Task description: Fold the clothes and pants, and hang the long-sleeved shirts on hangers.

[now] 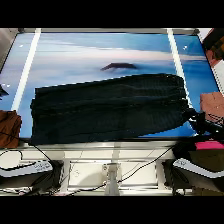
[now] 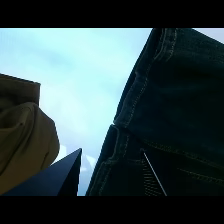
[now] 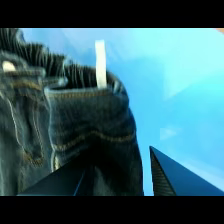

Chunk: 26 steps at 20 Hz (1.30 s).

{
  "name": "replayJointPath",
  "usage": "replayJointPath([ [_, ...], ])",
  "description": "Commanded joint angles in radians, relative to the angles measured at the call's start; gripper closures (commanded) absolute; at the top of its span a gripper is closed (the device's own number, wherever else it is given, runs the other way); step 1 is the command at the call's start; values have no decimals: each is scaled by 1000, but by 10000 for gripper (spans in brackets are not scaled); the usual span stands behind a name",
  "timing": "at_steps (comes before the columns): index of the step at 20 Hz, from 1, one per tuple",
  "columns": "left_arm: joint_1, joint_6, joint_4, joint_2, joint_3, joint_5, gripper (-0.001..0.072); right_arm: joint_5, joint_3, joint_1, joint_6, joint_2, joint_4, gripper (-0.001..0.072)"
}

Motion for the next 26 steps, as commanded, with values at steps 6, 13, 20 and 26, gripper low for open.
replayJointPath([
  [6, 0, 3, 0, 0, 0, 1, 311, -25, 2, 0, 89, 63, -61, 90],
  [13, 0, 18, 1, 0, 0, 1, 469, -128, 2, 1, 89, 7, 33, 101],
  [20, 0, 18, 0, 0, 0, 0, 468, -116, 2, 2, 50, -64, 111, 167],
  [26, 0, 18, 0, 0, 0, 0, 468, -13, 2, 2, -99, -64, 110, 168],
])
